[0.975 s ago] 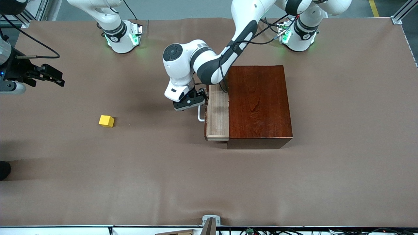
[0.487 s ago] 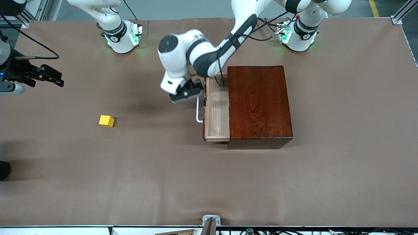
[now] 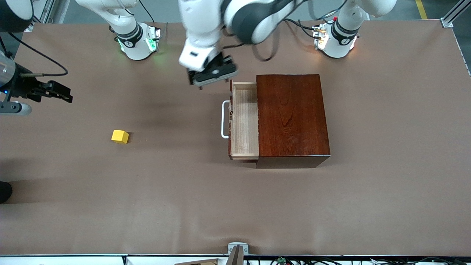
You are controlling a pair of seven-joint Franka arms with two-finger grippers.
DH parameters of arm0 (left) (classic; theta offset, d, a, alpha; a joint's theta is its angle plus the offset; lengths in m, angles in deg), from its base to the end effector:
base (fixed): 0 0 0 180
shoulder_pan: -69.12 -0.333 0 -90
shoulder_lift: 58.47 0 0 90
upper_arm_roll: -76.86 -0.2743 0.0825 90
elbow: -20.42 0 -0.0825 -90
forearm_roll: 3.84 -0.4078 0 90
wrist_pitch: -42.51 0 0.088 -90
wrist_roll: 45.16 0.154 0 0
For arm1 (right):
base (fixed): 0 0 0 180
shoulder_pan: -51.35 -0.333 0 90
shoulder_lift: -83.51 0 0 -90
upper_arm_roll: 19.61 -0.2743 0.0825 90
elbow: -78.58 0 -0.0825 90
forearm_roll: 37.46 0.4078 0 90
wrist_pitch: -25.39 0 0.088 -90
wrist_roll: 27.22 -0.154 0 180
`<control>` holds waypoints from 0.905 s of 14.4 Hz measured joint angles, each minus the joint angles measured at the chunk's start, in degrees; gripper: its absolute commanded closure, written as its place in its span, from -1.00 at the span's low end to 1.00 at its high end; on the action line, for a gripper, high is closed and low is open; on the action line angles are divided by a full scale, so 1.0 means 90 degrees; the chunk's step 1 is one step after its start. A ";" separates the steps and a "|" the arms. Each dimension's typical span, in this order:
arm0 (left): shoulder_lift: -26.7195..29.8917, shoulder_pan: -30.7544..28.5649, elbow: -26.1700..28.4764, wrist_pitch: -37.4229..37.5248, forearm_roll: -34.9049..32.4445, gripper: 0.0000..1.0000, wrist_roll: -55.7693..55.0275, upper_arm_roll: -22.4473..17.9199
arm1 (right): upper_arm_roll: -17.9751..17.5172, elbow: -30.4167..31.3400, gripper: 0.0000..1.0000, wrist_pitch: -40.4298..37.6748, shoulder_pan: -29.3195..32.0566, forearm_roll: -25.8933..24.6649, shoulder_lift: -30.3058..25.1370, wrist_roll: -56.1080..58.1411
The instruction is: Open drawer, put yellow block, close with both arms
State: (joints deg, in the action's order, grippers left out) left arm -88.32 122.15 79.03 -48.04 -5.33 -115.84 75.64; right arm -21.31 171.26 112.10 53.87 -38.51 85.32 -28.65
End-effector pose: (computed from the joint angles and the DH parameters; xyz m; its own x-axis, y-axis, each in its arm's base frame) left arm 0.4376 -0.5554 0.4727 0.9460 0.3209 0.0466 0.3202 -0.9471 0.0224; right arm 0.5704 -0.0112 0.4904 0.9901 -0.0401 -0.1349 -0.0376 -0.9991 0.0207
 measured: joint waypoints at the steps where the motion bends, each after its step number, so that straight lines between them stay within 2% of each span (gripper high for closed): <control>1: 0.0335 -0.0304 0.0004 0.0376 0.0000 -1.00 0.0298 -0.0022 | 0.0009 0.0017 -1.00 0.0107 0.0031 0.0000 0.0104 0.0002; 4: 0.1159 -0.1366 0.0067 0.1294 -0.0002 -1.00 0.1364 -0.0060 | -0.0024 0.0063 -1.00 0.0415 0.0025 0.0001 0.0348 0.0000; 9: 0.1823 -0.2895 0.0459 0.1805 -0.0002 -1.00 0.3786 -0.0061 | -0.0011 0.0497 -1.00 0.1042 0.0061 0.0009 0.0606 -0.0007; 13: 0.2500 -0.3945 0.1621 0.1682 -0.0002 -1.00 0.5482 -0.0055 | -0.0009 0.0932 -1.00 0.1400 0.0072 0.0012 0.1109 -0.0078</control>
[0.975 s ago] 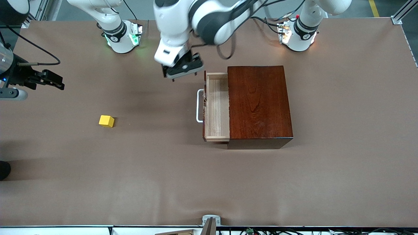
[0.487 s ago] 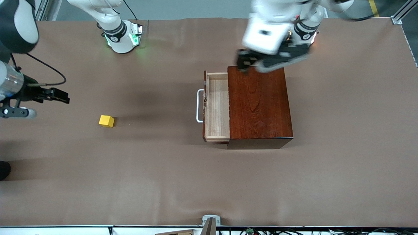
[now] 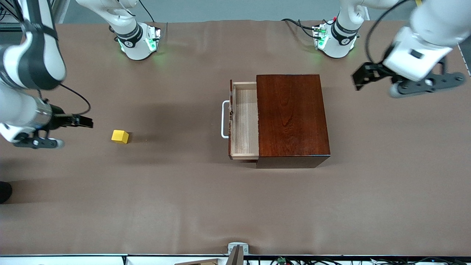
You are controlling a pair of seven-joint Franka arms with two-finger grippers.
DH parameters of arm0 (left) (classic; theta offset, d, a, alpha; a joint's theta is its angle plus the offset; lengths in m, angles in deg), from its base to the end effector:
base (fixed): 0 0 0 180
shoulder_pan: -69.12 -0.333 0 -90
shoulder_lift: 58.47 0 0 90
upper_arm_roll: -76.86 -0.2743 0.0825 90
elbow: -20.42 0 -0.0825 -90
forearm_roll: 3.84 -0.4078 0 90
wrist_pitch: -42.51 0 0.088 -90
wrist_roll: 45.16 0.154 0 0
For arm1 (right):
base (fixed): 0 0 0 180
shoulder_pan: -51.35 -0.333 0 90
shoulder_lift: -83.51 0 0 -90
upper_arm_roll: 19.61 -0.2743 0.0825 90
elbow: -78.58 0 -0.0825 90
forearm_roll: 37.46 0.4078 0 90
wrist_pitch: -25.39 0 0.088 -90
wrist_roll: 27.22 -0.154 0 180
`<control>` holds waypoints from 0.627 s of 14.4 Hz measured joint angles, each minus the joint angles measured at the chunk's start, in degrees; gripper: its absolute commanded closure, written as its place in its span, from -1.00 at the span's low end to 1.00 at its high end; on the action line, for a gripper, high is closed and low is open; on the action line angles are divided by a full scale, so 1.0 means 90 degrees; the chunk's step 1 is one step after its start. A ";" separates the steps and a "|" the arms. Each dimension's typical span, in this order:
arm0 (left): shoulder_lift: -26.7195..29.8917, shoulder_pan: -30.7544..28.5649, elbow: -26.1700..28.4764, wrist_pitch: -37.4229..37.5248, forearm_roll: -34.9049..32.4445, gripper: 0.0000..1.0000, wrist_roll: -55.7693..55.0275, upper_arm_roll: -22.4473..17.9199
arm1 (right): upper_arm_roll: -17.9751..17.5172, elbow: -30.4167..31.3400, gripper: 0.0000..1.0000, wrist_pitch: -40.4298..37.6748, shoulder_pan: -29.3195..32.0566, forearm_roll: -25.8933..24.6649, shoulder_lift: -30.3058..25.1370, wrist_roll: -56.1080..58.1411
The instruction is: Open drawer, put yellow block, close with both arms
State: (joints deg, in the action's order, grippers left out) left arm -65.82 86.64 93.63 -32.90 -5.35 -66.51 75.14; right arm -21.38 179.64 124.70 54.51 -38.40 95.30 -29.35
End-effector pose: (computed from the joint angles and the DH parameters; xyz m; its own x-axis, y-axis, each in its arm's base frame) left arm 0.5585 -0.1545 0.5816 0.9919 0.1040 -0.0726 0.0997 -0.9932 -0.0604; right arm 0.5939 -0.0171 0.3321 0.9707 -0.0572 -0.2335 -0.0547 -0.9984 0.0175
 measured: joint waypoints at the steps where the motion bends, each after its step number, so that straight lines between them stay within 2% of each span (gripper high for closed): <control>1: 0.0225 -0.0178 0.0419 -0.0203 0.0000 -1.00 0.0262 0.0000 | 0.0000 0.0174 -1.00 0.0231 0.0000 0.0000 0.0147 -0.0037; 4: 0.0953 -0.0600 0.1880 -0.1109 0.0000 -1.00 0.0674 0.0007 | 0.0002 0.0918 -1.00 0.1358 0.0009 0.0004 0.0368 -0.0085; 6: 0.1271 -0.0771 0.2594 -0.1550 0.0000 -1.00 0.0727 0.0009 | 0.0003 0.1604 -1.00 0.2372 0.0015 0.0006 0.0395 -0.0094; 9: 0.1387 -0.0813 0.2829 -0.1777 0.0000 -1.00 0.0754 0.0018 | 0.0007 0.2349 -1.00 0.3372 0.0024 0.0006 0.0469 -0.0103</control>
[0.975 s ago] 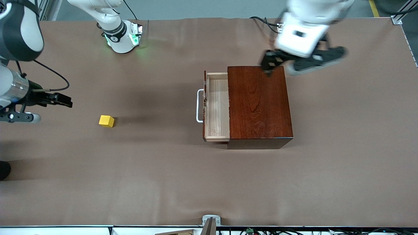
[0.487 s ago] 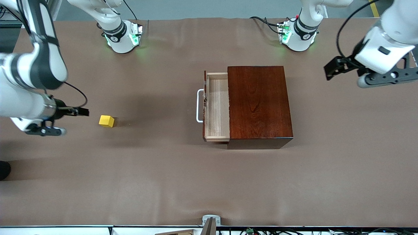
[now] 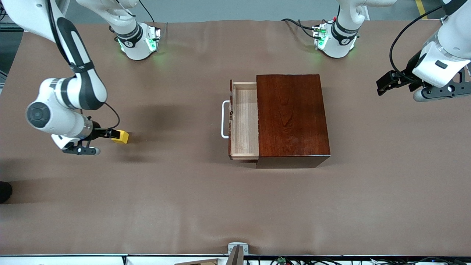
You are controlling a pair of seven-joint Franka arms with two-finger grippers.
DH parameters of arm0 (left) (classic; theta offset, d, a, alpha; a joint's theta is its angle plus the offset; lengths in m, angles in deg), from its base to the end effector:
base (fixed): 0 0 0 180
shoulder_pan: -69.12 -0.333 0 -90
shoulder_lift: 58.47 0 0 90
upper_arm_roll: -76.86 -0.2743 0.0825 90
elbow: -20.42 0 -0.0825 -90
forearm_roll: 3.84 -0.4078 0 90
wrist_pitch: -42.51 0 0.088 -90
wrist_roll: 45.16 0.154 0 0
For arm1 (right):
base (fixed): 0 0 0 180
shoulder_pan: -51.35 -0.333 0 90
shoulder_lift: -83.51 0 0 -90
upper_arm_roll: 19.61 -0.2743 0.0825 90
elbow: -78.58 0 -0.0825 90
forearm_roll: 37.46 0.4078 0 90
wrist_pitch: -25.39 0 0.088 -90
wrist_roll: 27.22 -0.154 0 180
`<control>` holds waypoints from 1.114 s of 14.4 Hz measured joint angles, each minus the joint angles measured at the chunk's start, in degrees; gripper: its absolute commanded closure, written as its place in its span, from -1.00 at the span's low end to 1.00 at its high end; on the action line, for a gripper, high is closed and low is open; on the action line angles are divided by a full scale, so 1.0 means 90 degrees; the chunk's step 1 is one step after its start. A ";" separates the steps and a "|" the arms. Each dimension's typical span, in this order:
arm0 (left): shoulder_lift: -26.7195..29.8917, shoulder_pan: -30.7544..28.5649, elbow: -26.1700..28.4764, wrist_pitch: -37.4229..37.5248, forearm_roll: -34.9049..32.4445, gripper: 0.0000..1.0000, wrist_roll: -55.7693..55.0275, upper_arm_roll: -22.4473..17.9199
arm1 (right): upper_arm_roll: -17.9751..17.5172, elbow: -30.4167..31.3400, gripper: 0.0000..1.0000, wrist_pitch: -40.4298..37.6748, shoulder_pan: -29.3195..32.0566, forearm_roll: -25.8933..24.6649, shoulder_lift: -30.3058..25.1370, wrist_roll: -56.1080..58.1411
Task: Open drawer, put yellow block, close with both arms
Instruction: 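Grasp the yellow cube with the right gripper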
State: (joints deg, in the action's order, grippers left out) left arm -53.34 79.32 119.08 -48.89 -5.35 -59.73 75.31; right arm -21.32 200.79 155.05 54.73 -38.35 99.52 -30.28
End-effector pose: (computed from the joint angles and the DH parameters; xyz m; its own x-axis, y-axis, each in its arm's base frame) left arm 0.5464 -0.0787 0.5137 0.9943 0.1023 -0.0300 0.1013 -0.9943 -0.0325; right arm 0.5521 -0.0163 0.1595 0.9863 -0.0722 -0.1484 -0.0715 -0.9974 0.0101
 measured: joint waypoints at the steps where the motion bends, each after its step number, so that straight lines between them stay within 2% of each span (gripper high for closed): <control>1: 0.0004 0.0000 -0.0040 -0.0013 0.0000 -1.00 0.0016 0.0007 | 0.0000 0.0089 -1.00 0.0145 0.0000 0.0000 0.0042 0.0000; 5: 0.0001 -0.0023 -0.0258 -0.0024 0.0000 -1.00 0.0502 -0.0005 | 0.0001 0.0151 -1.00 0.0576 0.0003 0.0000 0.0389 0.0000; 6: -0.0003 -0.0047 -0.0276 -0.0024 0.0000 -1.00 0.0709 -0.0008 | 0.0001 0.0156 -0.88 0.0657 0.0005 0.0000 0.0486 0.0000; 7: -0.0007 -0.0065 -0.0281 -0.0023 0.0000 -1.00 0.0862 -0.0009 | 0.0004 0.0165 -0.44 0.0733 0.0014 0.0000 0.0584 0.0001; 11: -0.0019 -0.0118 -0.0285 -0.0024 0.0000 -1.00 0.1008 -0.0010 | 0.0010 0.0199 1.00 0.0833 0.0045 0.0000 0.0769 0.0001; 13: -0.0019 -0.0198 -0.0291 -0.0021 0.0000 -1.00 0.1043 -0.0014 | 0.0007 0.0194 1.00 0.0784 0.0051 0.0000 0.0759 0.0001; 16: -0.0019 -0.0237 -0.0292 0.0030 0.0000 -1.00 0.1087 -0.0014 | -0.0065 0.0112 1.00 0.0142 0.0047 0.0039 0.0624 -0.0001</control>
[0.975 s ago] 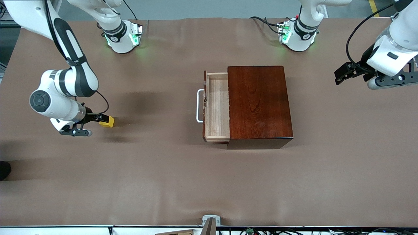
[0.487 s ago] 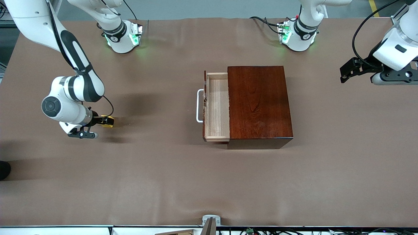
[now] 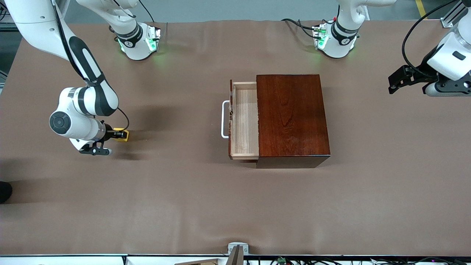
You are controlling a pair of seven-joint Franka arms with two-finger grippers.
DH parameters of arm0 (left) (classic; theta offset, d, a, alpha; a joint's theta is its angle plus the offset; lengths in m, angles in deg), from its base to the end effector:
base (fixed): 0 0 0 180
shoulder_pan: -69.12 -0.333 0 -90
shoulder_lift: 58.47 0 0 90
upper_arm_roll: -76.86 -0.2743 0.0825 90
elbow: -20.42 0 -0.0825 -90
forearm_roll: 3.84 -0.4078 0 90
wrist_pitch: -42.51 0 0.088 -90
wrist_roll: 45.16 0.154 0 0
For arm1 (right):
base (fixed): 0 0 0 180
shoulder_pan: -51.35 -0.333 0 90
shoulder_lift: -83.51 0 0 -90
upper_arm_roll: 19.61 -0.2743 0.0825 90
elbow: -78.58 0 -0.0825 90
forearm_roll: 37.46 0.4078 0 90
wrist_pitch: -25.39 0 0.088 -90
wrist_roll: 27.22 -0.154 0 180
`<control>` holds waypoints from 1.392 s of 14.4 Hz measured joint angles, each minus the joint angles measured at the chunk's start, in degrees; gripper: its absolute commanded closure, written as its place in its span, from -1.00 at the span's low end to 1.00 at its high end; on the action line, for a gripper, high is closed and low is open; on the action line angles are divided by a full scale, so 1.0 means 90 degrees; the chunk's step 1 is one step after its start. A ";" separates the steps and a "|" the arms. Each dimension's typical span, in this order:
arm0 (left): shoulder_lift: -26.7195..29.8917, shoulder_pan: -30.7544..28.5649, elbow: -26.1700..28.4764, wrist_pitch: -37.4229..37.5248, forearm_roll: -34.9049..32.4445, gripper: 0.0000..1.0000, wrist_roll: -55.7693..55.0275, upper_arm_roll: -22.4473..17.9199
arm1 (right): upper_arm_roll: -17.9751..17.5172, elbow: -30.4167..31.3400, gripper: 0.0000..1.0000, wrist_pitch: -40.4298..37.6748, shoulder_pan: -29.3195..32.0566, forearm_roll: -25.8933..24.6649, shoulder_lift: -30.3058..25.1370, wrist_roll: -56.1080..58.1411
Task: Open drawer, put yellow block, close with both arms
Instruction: 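Grasp the yellow cube with the right gripper, then carry the yellow cube over the open drawer with the right gripper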
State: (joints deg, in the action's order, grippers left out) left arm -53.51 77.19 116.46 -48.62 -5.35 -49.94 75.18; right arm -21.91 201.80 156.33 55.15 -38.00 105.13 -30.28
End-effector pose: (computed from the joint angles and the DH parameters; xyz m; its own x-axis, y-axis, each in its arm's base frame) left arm 0.5529 -0.0574 0.5343 0.9996 -0.0287 0.0028 -0.0287 -0.9993 -0.0237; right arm 0.5284 -0.0125 0.1013 0.9681 -0.0718 -0.2400 -0.0731 -0.9973 0.0035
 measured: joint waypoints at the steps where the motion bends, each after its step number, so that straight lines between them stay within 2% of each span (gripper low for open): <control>1: 0.0000 -0.0011 0.0000 0.0041 0.0000 -1.00 0.0000 0.0001 | -0.0065 -0.0047 1.00 -0.0246 -0.0008 0.0106 -0.0106 -0.0016; 5: 0.0006 -0.0103 -0.0033 0.0120 0.0000 -1.00 0.0000 0.0001 | -0.0204 -0.0708 1.00 -0.1879 -0.0261 0.0615 -0.0623 -0.0485; 9: 0.0006 -0.0102 -0.0082 0.0132 0.0001 -1.00 0.0000 0.0014 | -0.0234 -0.1847 1.00 -0.3235 -0.0905 0.0844 -0.0746 -0.1881; 14: 0.0006 -0.0101 -0.0088 0.0132 0.0005 -1.00 0.0000 0.0024 | -0.0267 -0.2707 1.00 -0.3428 -0.2159 0.1592 -0.0735 -0.4877; 17: 0.0006 -0.0102 -0.0090 0.0132 0.0005 -1.00 0.0000 0.0024 | -0.0273 -0.3332 1.00 -0.3415 -0.2906 0.1702 -0.0641 -0.6826; 20: 0.0006 -0.0102 -0.0091 0.0132 0.0005 -1.00 0.0000 0.0024 | -0.0273 -0.4057 1.00 -0.3344 -0.3555 0.1703 -0.0179 -0.8711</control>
State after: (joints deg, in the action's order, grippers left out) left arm -53.45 76.27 115.64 -47.43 -5.30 -49.94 75.40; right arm -24.36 165.28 126.23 23.15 -22.67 103.53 -108.68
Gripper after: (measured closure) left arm 0.000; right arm 0.445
